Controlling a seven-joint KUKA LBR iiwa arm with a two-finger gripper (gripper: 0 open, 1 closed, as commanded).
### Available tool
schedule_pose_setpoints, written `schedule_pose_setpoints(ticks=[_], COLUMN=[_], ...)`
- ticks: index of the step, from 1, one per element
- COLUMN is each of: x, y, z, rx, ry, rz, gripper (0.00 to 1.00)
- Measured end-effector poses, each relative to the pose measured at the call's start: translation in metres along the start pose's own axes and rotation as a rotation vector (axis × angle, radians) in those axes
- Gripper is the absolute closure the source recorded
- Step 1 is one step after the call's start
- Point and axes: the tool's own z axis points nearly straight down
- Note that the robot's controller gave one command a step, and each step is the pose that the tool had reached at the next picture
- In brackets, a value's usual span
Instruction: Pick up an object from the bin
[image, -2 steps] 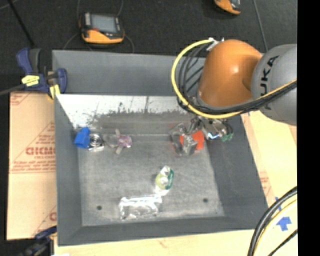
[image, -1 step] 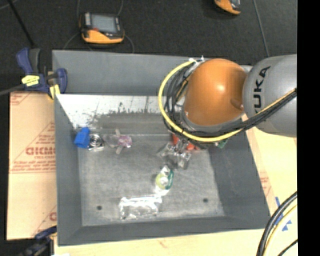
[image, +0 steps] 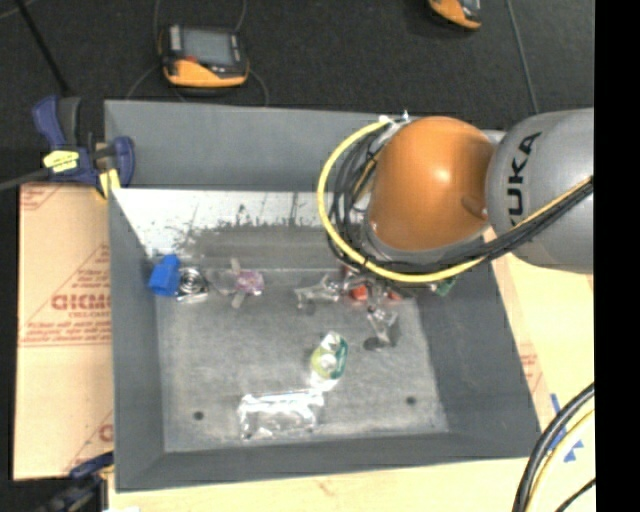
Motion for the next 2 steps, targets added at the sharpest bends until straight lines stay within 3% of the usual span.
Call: schedule_pose_setpoints(ticks=[1, 2], x=[0.008, 0.0072], y=[-0.0025, -0.0033], z=[0.1175, 0.1156], rx=[-0.005, -0.004], ry=[0.002, 0.001], rz=[-0.809, -0.805], gripper=[0.0, 1.0])
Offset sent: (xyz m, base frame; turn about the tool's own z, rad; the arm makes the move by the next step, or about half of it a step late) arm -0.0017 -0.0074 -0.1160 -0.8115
